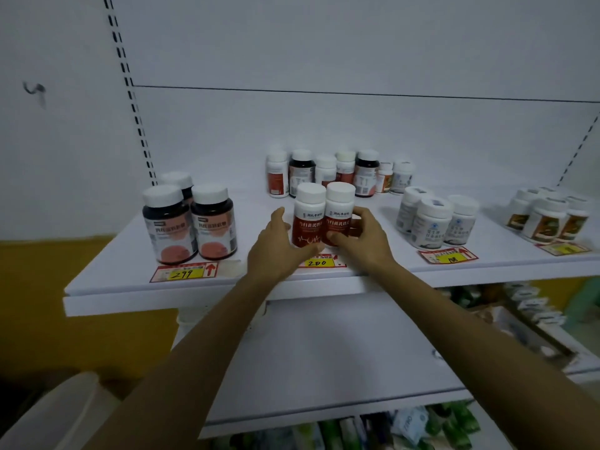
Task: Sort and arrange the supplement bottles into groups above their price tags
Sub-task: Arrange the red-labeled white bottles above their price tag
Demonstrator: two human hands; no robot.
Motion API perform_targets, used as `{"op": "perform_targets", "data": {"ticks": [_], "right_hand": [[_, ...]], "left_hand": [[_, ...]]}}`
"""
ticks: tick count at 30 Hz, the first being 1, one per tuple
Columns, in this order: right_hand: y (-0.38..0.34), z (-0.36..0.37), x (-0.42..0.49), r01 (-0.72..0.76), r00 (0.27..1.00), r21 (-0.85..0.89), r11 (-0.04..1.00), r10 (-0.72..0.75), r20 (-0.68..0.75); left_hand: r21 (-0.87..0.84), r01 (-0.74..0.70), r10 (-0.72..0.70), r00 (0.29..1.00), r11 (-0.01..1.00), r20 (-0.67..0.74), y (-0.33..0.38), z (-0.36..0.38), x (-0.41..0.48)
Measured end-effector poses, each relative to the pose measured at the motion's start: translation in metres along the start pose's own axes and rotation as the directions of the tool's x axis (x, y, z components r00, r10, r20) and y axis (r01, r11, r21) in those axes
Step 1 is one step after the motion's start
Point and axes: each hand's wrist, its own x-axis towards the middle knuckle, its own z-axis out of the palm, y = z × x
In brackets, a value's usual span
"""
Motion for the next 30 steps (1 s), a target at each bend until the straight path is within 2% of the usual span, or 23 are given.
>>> {"op": "perform_targets", "data": {"ticks": [6,10,15,26,30], "right_hand": [[0.007,0.006,0.001,-0.02,0.998,-0.095,0.995,0.014,-0.064],[0.01,0.003,-0.003,-0.013,0.999,-0.132,0.991,0.008,-0.036],[0.011,0.002,-0.005,0.019,1.0,-0.15,0.989,-0.016,0.018],[0.013,0.002,-0.004,0.03,0.999,-0.169,0.985,-0.024,0.04],[0.01,0.001,-0.007,0.041,0.999,-0.12,0.992,-0.037,0.038]], "left_hand": [[0.013,0.02,-0.02,0.998,1.0,-0.053,-0.003,0.003,0.005],[-0.03,0.015,-0.016,0.999,0.999,-0.045,-0.007,0.001,0.003],[-0.032,-0.02,0.02,1.0,0.999,-0.021,-0.007,-0.003,-0.001],[0.012,-0.04,0.04,0.999,0.999,-0.02,-0.006,-0.001,-0.002],[0.01,-0.067,0.068,0.997,0.998,-0.034,-0.006,-0.001,-0.003]]}}
